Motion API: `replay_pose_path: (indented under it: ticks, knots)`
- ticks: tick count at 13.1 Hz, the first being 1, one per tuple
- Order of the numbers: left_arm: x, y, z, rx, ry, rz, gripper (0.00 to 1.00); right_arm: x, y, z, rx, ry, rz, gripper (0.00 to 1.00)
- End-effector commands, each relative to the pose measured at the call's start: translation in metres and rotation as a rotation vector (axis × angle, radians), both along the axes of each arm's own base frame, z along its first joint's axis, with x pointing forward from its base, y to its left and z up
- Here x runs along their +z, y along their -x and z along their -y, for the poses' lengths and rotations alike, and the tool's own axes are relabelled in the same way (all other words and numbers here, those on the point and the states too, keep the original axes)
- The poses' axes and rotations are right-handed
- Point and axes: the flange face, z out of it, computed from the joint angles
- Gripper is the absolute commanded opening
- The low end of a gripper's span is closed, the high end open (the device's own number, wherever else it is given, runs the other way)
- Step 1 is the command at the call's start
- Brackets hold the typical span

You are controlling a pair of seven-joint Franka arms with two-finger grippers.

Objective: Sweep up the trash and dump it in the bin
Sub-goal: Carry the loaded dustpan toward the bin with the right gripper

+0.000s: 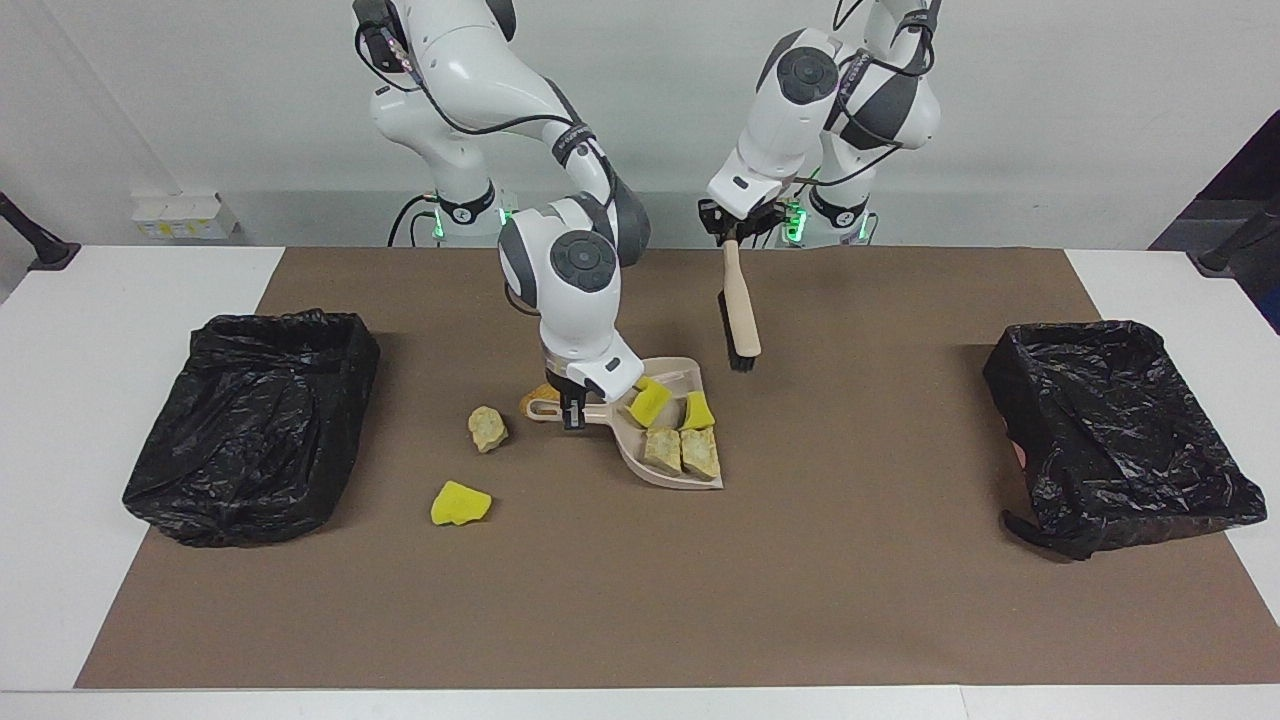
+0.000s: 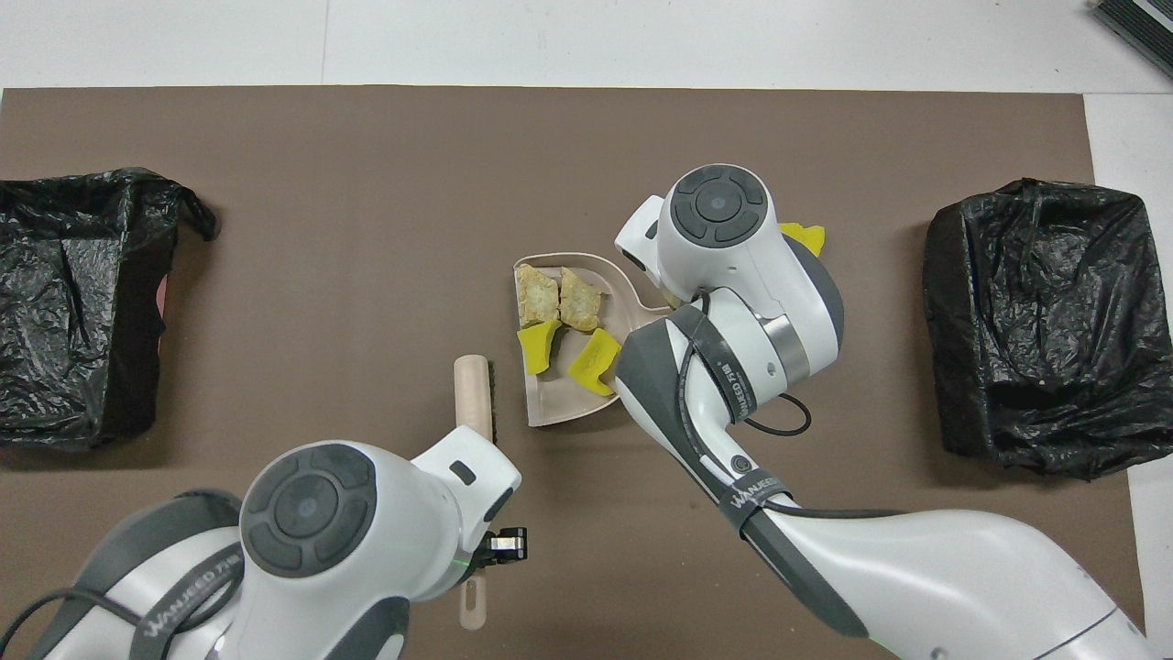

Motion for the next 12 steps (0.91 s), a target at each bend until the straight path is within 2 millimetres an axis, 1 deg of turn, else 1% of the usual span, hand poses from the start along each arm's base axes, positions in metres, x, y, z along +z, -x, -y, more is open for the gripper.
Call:
replay_pose_path:
  ticks: [1,2,3,5,7,8,9,11,12]
  knots:
    - [-0.029,0.035,0.01,-0.032,-0.033,0.023,0.0,0.016,-0.001,0.011,-0.013,-0.069,0.004,0.0]
    - [-0.053,0.046,0.017,-0.026,-0.035,0.039,0.0,0.022,-0.007,0.025,-0.041,-0.087,0.017,0.0]
    - [-0.069,0.053,0.021,-0.017,-0.034,0.051,0.0,0.032,-0.008,0.031,-0.051,-0.102,0.029,0.0]
    - [-0.082,0.064,0.02,-0.025,-0.049,0.04,0.0,0.046,-0.005,0.036,-0.057,-0.114,0.057,0.0]
    - [-0.098,0.073,0.021,-0.028,-0.055,0.045,0.0,0.066,-0.006,0.068,-0.095,-0.122,0.086,0.0]
    - [-0.108,0.075,0.019,-0.028,-0.065,0.037,0.0,0.076,-0.001,0.081,-0.103,-0.126,0.106,0.0]
    - [-0.115,0.075,0.019,-0.026,-0.073,0.03,0.0,0.082,0.006,0.097,-0.12,-0.133,0.132,0.0]
    - [-0.118,0.073,0.025,0.001,-0.057,0.053,0.0,0.088,0.014,0.139,-0.123,-0.135,0.163,0.0]
    - [-0.119,0.072,0.025,0.032,-0.059,0.054,0.0,0.096,0.013,0.162,-0.123,-0.132,0.169,0.0]
